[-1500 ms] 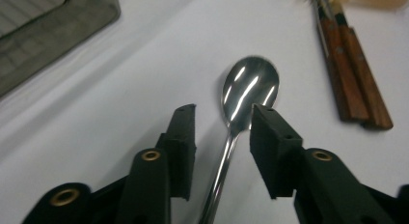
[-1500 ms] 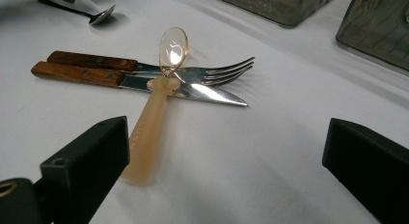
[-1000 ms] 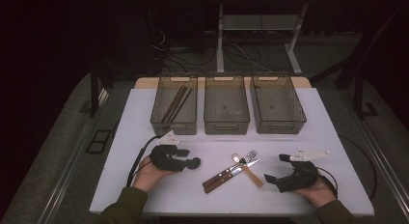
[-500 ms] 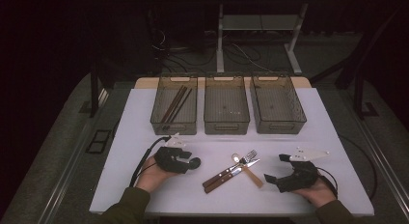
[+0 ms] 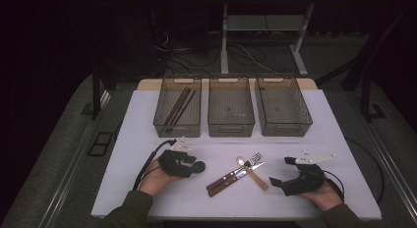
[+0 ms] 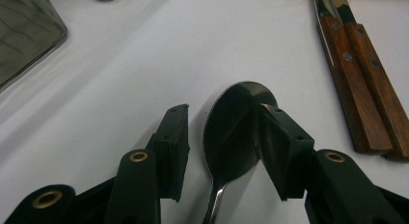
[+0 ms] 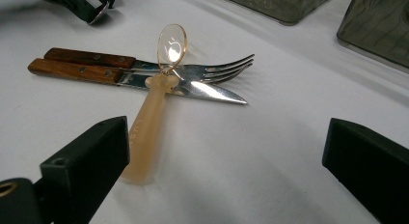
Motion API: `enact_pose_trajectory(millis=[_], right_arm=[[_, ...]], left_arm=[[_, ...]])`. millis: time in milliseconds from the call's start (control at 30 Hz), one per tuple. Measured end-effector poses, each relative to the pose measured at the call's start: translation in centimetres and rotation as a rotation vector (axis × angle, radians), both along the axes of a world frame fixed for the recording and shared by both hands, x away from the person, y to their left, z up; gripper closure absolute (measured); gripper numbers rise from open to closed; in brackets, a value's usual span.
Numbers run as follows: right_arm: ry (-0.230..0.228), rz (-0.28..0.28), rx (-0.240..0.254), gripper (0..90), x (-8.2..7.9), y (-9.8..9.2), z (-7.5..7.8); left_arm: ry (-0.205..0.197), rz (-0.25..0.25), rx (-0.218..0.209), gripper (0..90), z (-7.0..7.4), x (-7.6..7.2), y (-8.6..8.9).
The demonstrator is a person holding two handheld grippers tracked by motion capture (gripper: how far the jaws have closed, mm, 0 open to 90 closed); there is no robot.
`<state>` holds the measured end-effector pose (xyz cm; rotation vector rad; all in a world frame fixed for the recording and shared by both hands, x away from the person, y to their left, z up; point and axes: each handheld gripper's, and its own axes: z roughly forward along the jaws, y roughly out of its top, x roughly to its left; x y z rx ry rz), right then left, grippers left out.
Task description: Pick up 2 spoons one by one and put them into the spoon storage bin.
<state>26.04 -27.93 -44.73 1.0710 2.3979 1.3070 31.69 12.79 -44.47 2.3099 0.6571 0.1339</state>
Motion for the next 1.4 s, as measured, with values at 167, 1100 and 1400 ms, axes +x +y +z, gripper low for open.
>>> enact_pose_trajectory(millis=[167, 1100, 1400], right_arm=[[-0.001, 0.001, 0.000, 2.3, 0.0, 0.0, 0.0], [0.001, 0.002, 0.001, 2.3, 0.0, 0.0, 0.0], [0.001, 0.002, 0.001, 2.3, 0.0, 0.0, 0.0]], left_arm=[[-0.007, -0.030, 0.034, 55.5, 0.2, -0.1, -0.1], [-0.010, -0.101, 0.079, 85.0, 1.4, -1.1, 0.7], [-0.014, -0.103, 0.090, 80.4, 1.1, -1.3, 0.5]])
